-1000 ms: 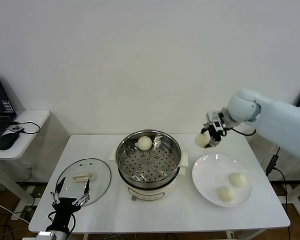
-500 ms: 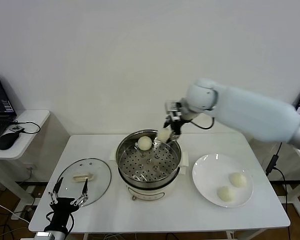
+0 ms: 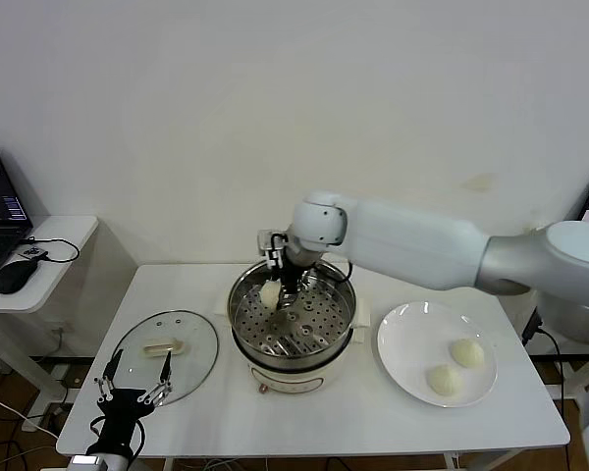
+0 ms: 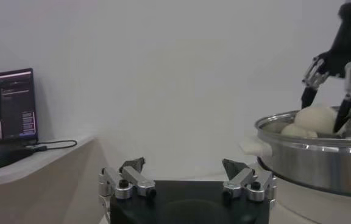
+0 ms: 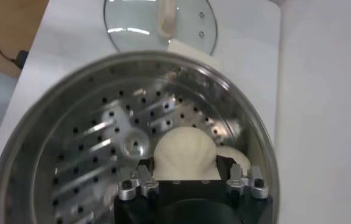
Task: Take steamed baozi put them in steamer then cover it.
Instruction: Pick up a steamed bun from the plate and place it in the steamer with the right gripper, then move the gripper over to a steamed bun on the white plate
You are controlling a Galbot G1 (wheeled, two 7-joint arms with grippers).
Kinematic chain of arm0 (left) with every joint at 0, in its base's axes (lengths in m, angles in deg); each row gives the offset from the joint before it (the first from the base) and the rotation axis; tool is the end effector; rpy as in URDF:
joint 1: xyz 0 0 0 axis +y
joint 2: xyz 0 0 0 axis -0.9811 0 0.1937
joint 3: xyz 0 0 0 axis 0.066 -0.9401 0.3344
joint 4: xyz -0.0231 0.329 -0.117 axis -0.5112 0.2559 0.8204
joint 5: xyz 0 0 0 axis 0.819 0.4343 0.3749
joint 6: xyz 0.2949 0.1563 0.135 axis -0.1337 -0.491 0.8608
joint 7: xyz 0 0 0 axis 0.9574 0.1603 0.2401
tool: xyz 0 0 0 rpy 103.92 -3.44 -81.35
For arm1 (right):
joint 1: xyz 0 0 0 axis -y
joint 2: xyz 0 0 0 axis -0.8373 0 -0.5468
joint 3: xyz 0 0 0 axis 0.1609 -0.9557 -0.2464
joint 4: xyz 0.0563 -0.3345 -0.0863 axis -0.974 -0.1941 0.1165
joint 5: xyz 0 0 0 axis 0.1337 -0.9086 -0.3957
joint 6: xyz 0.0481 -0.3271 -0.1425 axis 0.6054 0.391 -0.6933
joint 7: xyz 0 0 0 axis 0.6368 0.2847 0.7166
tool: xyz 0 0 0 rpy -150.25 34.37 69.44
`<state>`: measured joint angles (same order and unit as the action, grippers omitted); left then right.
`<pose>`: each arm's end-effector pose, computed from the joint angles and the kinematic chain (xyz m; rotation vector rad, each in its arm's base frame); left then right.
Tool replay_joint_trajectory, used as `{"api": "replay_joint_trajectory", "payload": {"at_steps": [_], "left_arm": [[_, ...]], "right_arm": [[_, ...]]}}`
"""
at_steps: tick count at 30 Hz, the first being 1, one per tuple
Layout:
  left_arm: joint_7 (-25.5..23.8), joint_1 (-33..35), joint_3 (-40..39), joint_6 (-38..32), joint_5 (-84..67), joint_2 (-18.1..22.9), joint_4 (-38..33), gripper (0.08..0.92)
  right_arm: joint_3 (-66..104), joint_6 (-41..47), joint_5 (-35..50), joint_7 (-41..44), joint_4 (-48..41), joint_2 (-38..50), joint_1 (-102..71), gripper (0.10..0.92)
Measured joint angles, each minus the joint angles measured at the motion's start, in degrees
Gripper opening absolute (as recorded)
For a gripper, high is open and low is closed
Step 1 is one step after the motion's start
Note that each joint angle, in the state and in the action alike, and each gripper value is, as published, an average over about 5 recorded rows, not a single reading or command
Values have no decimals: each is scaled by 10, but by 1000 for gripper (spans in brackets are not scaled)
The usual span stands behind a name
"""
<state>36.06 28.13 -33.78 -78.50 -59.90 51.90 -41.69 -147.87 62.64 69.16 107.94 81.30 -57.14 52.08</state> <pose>0.1437 0.0952 -0.3198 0.0372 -3.1036 -0.2381 0.5284 0.2008 -0.0987 1.4845 -1.5069 1.3936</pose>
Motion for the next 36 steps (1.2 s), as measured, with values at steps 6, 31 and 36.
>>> {"api": "replay_joint_trajectory", "payload": {"at_steps": [6,31,36], "left_arm": [[0,1,1,-3,0,0,1,823],[-1,-1,-7,-3,-1,-2,0,823],[-1,-4,-12,1,0,-5,-3,823]], "right_arm": [[1,10,0,-13,-23,-30,-13,638],[2,-12,-53,62,28,50,45,823],[-3,-56,-84,113,73,130,74,823]]}}
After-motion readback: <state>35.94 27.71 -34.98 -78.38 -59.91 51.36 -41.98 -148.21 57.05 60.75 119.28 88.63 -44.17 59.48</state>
